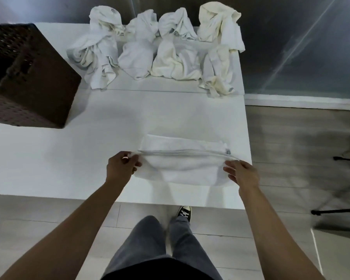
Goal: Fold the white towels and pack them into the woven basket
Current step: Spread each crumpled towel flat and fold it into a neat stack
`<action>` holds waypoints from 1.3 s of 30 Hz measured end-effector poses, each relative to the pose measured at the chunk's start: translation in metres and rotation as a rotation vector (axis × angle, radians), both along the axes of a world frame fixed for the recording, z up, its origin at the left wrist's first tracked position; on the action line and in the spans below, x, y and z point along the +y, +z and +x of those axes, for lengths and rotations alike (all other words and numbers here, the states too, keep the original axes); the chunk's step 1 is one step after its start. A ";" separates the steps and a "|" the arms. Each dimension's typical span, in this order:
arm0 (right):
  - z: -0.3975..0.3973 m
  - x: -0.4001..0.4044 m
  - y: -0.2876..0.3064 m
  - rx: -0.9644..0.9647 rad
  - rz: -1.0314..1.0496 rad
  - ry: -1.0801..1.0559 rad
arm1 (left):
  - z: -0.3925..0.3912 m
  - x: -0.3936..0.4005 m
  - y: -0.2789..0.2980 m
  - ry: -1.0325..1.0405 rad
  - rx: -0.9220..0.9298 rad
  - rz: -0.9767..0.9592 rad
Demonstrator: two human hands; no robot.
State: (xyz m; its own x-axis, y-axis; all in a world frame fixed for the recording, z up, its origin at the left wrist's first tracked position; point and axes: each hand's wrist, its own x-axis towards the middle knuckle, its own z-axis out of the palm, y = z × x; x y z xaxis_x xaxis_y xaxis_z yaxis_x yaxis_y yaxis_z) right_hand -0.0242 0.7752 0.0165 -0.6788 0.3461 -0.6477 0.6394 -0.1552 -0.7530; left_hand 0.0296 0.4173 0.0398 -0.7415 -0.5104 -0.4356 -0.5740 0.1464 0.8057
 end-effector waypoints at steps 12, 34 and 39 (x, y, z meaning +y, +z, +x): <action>-0.076 -0.001 -0.052 -0.041 0.276 0.188 | -0.084 -0.001 -0.036 0.081 -0.075 -0.090; -0.023 -0.021 -0.086 0.539 1.153 1.184 | -0.034 0.069 -0.105 -0.852 -0.032 -0.968; 0.022 -0.048 -0.084 0.528 1.128 1.258 | -0.086 0.051 -0.103 -1.055 -0.125 -1.027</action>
State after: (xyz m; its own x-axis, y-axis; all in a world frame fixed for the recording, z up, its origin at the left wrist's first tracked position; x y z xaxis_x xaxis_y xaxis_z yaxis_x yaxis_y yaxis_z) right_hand -0.0027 0.7273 -0.0673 -0.8987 -0.4190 -0.1297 -0.3716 0.8844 -0.2826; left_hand -0.0559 0.4681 -0.0632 -0.9432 0.1109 -0.3130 0.1010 0.9937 0.0476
